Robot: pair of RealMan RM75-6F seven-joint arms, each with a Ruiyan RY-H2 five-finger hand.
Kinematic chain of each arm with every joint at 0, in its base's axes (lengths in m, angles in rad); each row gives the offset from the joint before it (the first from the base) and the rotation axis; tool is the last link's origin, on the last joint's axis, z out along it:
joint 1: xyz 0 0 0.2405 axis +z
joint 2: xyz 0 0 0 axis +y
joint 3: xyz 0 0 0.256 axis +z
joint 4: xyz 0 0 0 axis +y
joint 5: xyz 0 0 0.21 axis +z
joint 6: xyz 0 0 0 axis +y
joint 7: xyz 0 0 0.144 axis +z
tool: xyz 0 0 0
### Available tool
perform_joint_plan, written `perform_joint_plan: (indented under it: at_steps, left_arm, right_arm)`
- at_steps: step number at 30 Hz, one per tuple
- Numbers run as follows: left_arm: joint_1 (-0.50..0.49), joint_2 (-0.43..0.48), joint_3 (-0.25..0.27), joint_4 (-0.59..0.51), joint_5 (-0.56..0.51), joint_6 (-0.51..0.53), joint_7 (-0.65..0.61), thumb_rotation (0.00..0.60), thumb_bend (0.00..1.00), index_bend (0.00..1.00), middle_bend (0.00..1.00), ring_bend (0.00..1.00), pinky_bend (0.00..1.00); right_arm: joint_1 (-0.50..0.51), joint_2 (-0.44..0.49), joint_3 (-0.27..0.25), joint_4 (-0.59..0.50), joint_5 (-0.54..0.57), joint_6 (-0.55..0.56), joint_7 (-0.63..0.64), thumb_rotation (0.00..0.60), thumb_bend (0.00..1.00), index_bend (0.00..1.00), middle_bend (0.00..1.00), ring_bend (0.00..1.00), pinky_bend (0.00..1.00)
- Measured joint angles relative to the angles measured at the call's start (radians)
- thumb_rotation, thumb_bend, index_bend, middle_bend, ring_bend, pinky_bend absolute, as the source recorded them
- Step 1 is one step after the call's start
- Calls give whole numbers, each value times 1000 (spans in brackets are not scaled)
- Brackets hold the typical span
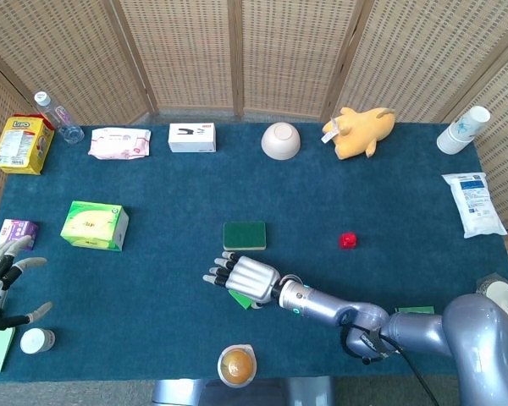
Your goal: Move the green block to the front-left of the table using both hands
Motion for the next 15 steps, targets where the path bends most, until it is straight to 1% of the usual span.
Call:
perform_joint_plan:
  at_steps: [6, 15]
  left_arm:
    - [-9, 1, 4, 2, 9, -16, -5, 557, 227, 270, 22, 0, 0]
    - [-43, -10, 2, -6, 32, -51, 20, 557, 228, 270, 28, 0, 0]
  right_arm:
    - [-20, 41, 17, -44, 52, 5, -68, 600, 0, 0, 147, 85, 149]
    - [-109, 189, 29, -153, 112, 114, -132, 600, 0, 0, 147, 77, 151]
